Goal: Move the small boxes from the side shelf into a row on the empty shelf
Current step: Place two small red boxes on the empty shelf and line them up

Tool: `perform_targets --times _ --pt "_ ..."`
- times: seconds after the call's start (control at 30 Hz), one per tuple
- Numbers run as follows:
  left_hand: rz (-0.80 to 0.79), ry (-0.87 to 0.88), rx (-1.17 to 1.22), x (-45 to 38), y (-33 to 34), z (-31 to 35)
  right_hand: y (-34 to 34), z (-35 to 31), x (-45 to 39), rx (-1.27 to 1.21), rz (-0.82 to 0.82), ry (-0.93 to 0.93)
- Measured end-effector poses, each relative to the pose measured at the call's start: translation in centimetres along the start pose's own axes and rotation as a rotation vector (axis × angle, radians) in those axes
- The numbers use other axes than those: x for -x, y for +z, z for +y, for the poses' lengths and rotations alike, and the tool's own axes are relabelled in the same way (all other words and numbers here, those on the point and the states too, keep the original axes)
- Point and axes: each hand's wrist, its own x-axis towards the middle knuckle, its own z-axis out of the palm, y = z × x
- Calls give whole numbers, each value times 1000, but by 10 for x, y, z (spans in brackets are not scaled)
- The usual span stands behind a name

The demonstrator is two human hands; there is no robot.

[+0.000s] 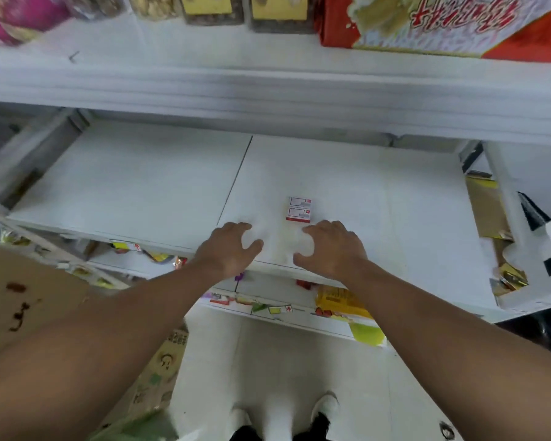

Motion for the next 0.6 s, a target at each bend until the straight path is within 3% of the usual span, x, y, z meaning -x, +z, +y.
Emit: perform_targets --times 0.27,0.6 --pt "68 -25 -151 64 -19 -23 -14 -40 39 31 31 -79" --pt "255 -66 -76 180 -14 -104 20 -144 117 105 23 -156"
